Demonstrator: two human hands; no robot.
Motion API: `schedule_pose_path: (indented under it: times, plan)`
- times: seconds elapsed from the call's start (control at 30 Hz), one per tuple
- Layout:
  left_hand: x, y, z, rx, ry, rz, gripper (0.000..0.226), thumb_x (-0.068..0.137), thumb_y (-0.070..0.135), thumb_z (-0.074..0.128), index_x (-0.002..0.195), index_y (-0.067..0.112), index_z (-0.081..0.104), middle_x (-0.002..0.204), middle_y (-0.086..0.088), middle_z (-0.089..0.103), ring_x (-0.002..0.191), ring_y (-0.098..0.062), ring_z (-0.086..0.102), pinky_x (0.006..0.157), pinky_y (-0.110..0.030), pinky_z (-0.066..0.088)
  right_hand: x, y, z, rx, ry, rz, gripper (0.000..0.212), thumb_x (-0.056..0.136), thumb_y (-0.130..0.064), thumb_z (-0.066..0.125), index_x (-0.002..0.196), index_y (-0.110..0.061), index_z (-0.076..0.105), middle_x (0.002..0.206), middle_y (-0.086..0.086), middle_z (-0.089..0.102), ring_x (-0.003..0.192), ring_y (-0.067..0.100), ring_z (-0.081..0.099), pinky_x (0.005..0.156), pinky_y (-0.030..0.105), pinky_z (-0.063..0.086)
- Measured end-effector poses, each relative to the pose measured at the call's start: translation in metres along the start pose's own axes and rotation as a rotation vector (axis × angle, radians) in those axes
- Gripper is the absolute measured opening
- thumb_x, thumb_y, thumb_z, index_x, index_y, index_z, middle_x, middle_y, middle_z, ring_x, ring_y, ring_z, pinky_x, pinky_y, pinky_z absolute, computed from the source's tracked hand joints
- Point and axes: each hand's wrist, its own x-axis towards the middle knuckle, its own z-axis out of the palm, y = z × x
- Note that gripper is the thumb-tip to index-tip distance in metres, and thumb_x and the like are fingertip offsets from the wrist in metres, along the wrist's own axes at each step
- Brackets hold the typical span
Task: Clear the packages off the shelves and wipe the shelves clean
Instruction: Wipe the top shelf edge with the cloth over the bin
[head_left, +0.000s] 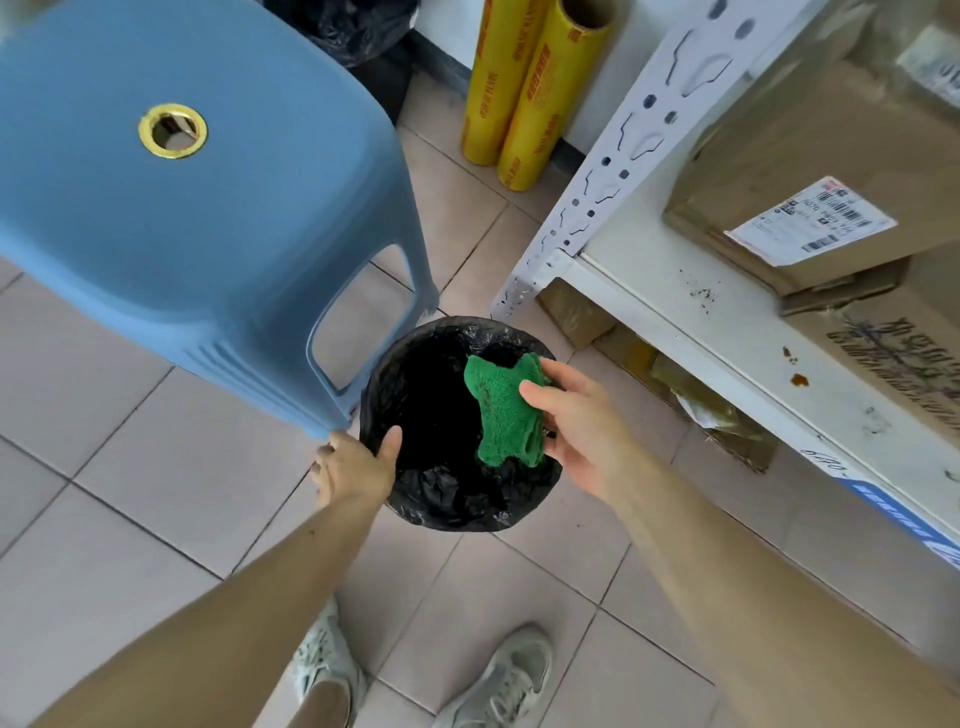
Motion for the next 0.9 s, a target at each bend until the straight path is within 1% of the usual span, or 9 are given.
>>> schedule_pose_path:
  times: [0.07, 0.2, 0.4, 0.47, 0.53, 0.67, 0.73, 0.83, 0.9]
  plan:
    - [-0.037, 0.009, -0.008, -0.196, 0.175, 0.275, 0.053, 0.088, 0.039, 0.066, 0.130, 0.010, 0.049, 0.129, -0.007, 0.052, 0.124, -0.027, 0.044, 0.101, -0.041, 0.040, -0.009, -0.002, 0.003, 0.025, 0.025, -0.032, 0.034, 0.095, 0.000, 0.060, 0.123, -0.017, 0.063, 0.099, 0.002, 0.076, 0.083, 0.012, 0.074, 0.061, 0.030, 0.059]
    - [-0.096, 0.026, -0.017, -0.327, -0.110, 0.968, 0.052, 0.067, 0.040, 0.082, 0.112, 0.018, 0.067, 0.119, 0.008, 0.063, 0.117, -0.004, 0.054, 0.102, -0.016, 0.039, -0.032, -0.005, 0.010, 0.060, 0.029, -0.073, 0.035, 0.092, -0.004, 0.067, 0.123, -0.019, 0.063, 0.096, 0.001, 0.077, 0.084, 0.015, 0.075, 0.063, 0.029, 0.059]
    - [-0.119, 0.051, -0.027, -0.382, 0.057, 1.126, 0.010, 0.086, 0.016, 0.072, 0.093, 0.011, 0.075, 0.101, 0.004, 0.069, 0.097, -0.002, 0.063, 0.089, -0.018, 0.050, -0.063, -0.010, 0.004, 0.225, -0.050, -0.055, 0.031, 0.092, -0.017, 0.067, 0.122, -0.008, 0.066, 0.112, 0.014, 0.073, 0.103, 0.028, 0.071, 0.083, 0.036, 0.058]
    - [-0.127, 0.055, -0.030, -0.460, -0.028, 0.973, 0.006, 0.094, 0.014, 0.064, 0.093, 0.014, 0.070, 0.091, 0.004, 0.070, 0.088, -0.009, 0.066, 0.083, -0.026, 0.055, -0.070, -0.009, -0.001, 0.287, -0.065, -0.036, 0.034, 0.089, -0.015, 0.068, 0.121, -0.005, 0.066, 0.114, 0.017, 0.072, 0.103, 0.028, 0.070, 0.080, 0.036, 0.060]
    - [-0.136, 0.063, -0.037, -0.690, -0.091, 0.634, 0.009, 0.098, 0.014, 0.057, 0.091, 0.017, 0.062, 0.086, -0.002, 0.070, 0.084, -0.020, 0.068, 0.079, -0.035, 0.058, -0.078, -0.009, -0.008, 0.332, -0.053, -0.030, 0.044, 0.081, -0.010, 0.072, 0.124, -0.005, 0.064, 0.118, 0.018, 0.070, 0.107, 0.030, 0.068, 0.083, 0.038, 0.060]
    - [-0.135, 0.070, -0.049, -1.031, -0.137, 0.136, 0.009, 0.101, 0.014, 0.052, 0.092, 0.011, 0.055, 0.100, -0.011, 0.071, 0.087, -0.023, 0.072, 0.074, -0.033, 0.060, -0.098, -0.020, -0.023, 0.410, 0.047, -0.020, 0.051, 0.087, 0.005, 0.065, 0.128, -0.024, 0.062, 0.118, 0.012, 0.071, 0.102, 0.029, 0.071, 0.083, 0.043, 0.059]
    - [-0.135, 0.069, -0.055, -1.056, -0.133, 0.046, 0.006, 0.099, 0.008, 0.055, 0.100, 0.009, 0.050, 0.104, -0.016, 0.068, 0.082, -0.022, 0.072, 0.070, -0.030, 0.060, -0.117, -0.034, -0.030, 0.346, 0.048, -0.058, 0.048, 0.091, 0.009, 0.058, 0.122, -0.026, 0.067, 0.116, 0.010, 0.071, 0.103, 0.028, 0.071, 0.086, 0.043, 0.059]
    - [-0.139, 0.069, -0.065, -0.982, -0.164, 0.001, 0.035, 0.096, -0.003, 0.054, 0.120, 0.019, 0.041, 0.099, -0.016, 0.065, 0.074, -0.021, 0.071, 0.067, -0.031, 0.060, -0.151, -0.063, -0.032, 0.161, 0.056, -0.134, 0.031, 0.094, 0.007, 0.056, 0.109, -0.014, 0.073, 0.119, 0.013, 0.069, 0.102, 0.021, 0.068, 0.086, 0.036, 0.059]
    - [-0.150, 0.077, -0.078, -0.855, -0.217, 0.049, 0.033, 0.096, -0.007, 0.049, 0.117, 0.019, 0.054, 0.102, -0.016, 0.065, 0.080, -0.024, 0.070, 0.069, -0.032, 0.060, -0.177, -0.084, -0.036, 0.089, 0.044, -0.188, 0.030, 0.088, 0.007, 0.064, 0.113, -0.009, 0.071, 0.120, 0.015, 0.068, 0.102, 0.021, 0.068, 0.089, 0.037, 0.058]
